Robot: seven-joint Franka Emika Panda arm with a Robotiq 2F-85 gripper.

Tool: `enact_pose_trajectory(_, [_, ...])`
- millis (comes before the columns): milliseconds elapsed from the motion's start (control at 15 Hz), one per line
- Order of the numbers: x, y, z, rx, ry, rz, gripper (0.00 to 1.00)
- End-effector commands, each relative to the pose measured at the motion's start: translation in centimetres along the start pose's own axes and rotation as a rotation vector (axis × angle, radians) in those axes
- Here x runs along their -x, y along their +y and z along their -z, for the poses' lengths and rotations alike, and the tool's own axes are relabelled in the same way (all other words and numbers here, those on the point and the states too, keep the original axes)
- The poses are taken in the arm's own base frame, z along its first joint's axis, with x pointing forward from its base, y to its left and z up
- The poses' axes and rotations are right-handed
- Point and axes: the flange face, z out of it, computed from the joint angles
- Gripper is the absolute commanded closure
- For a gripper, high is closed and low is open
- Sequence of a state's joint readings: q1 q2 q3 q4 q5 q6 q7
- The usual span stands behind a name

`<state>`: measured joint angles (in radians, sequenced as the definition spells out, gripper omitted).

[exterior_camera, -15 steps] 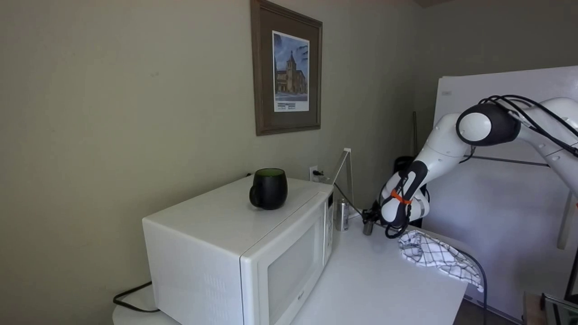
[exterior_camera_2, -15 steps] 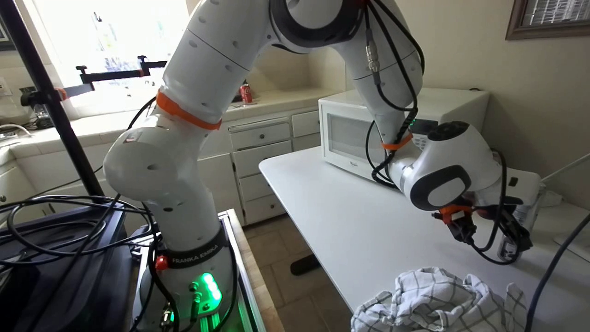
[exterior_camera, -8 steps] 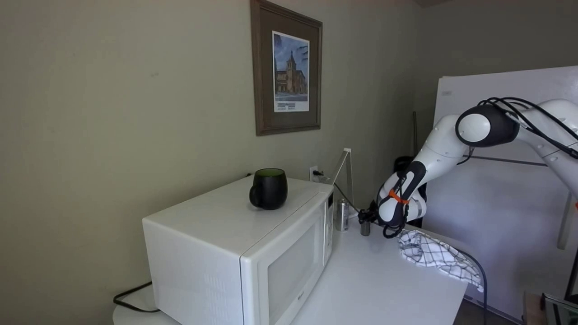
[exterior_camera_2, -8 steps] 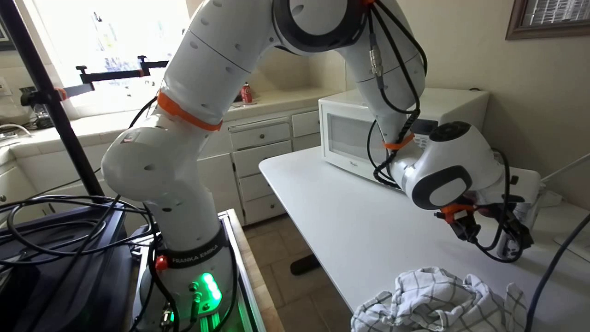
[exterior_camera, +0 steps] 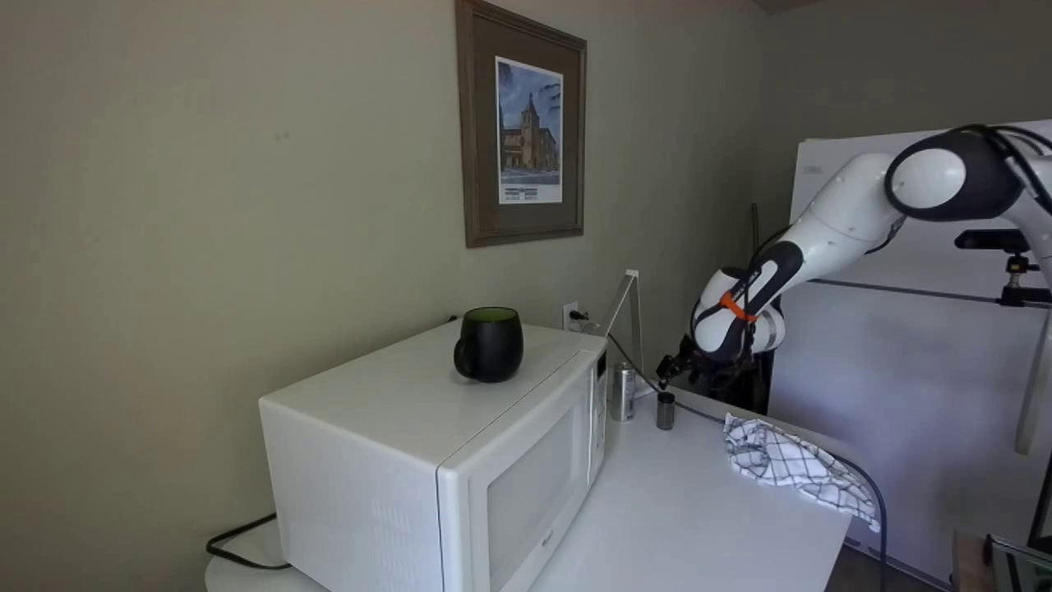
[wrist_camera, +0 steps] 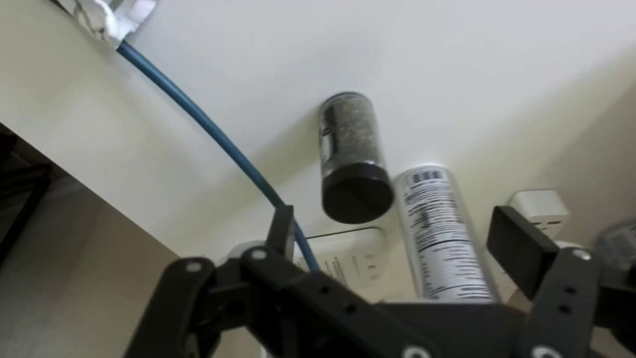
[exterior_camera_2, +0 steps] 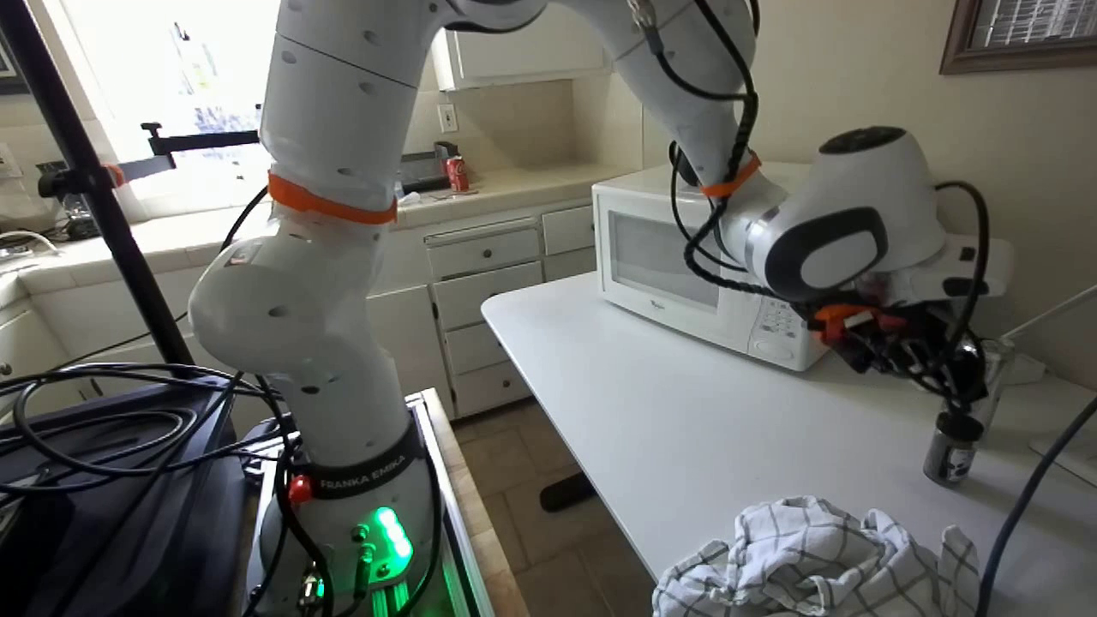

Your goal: Remove the container from on top of the microwave and put it on the table

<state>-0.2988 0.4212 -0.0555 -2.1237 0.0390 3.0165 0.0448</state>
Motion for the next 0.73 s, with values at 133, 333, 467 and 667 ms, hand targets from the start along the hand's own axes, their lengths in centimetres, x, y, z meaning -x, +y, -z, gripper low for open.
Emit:
enact_pose_trajectory(133, [4.1,-2.8,11.1,-0.138,-0.266,0.109,0.0])
enact_pose_trajectory(333, [6.5,-1.7,16.1,-0.151,-0.43,0.177,0.0])
enact_pose_trajectory(467, [4.7,-2.2,14.5,-0.133,-0.405,0.15,0.0])
enact_pose_trajectory(667, [5.6,-1.6,16.5,-0.142,-0.412,0.162,0.0])
